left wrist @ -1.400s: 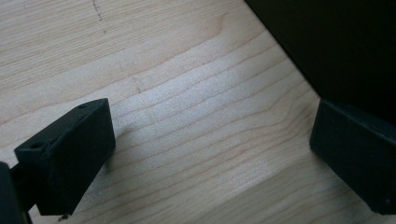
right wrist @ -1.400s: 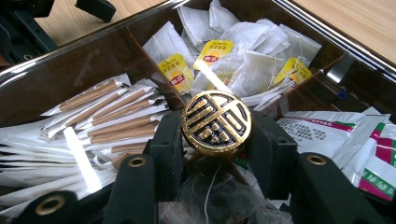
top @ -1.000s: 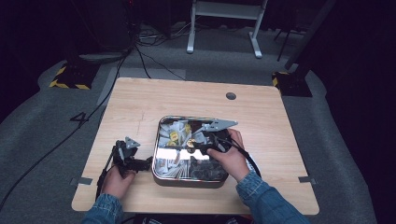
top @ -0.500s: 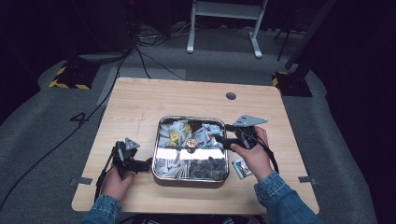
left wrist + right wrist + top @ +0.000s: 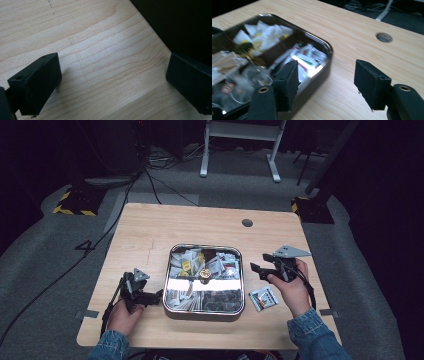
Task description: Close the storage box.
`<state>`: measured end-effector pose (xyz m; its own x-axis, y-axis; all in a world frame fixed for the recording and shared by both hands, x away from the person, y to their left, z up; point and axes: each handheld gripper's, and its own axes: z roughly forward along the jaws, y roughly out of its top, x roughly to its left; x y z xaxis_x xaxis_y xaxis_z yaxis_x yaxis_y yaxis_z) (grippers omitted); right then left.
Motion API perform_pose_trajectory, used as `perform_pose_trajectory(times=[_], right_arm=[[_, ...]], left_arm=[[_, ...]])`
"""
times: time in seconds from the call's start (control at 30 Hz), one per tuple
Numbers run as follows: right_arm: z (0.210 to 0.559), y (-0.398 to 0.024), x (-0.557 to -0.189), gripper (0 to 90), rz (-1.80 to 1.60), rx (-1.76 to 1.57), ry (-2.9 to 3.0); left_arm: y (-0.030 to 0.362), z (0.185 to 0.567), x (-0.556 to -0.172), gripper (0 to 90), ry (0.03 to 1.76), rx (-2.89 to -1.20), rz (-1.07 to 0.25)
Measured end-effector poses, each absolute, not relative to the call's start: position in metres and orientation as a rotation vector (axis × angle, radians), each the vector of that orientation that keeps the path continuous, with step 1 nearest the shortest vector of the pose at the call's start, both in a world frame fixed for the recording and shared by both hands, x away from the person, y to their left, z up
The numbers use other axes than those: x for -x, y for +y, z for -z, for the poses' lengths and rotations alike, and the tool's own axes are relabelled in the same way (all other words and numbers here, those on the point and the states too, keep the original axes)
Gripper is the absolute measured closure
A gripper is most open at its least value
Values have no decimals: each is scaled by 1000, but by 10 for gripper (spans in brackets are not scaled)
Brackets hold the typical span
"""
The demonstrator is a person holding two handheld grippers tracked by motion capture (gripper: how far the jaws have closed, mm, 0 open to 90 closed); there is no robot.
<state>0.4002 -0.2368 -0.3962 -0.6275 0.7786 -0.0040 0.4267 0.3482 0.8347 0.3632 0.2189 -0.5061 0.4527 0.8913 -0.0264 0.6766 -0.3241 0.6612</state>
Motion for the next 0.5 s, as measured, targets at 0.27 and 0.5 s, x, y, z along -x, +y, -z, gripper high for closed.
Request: perform_pose_trajectory(times=[0.27,0.5], right_arm=[[414,-273,-397,362,-1130,-1158,2168],[437,-308,-396,346,-1115,-1297,2123]], left_arm=[[219,506,-363,3,1304,-2102,-461],[218,506,-362,3,1310,-2097,-467]])
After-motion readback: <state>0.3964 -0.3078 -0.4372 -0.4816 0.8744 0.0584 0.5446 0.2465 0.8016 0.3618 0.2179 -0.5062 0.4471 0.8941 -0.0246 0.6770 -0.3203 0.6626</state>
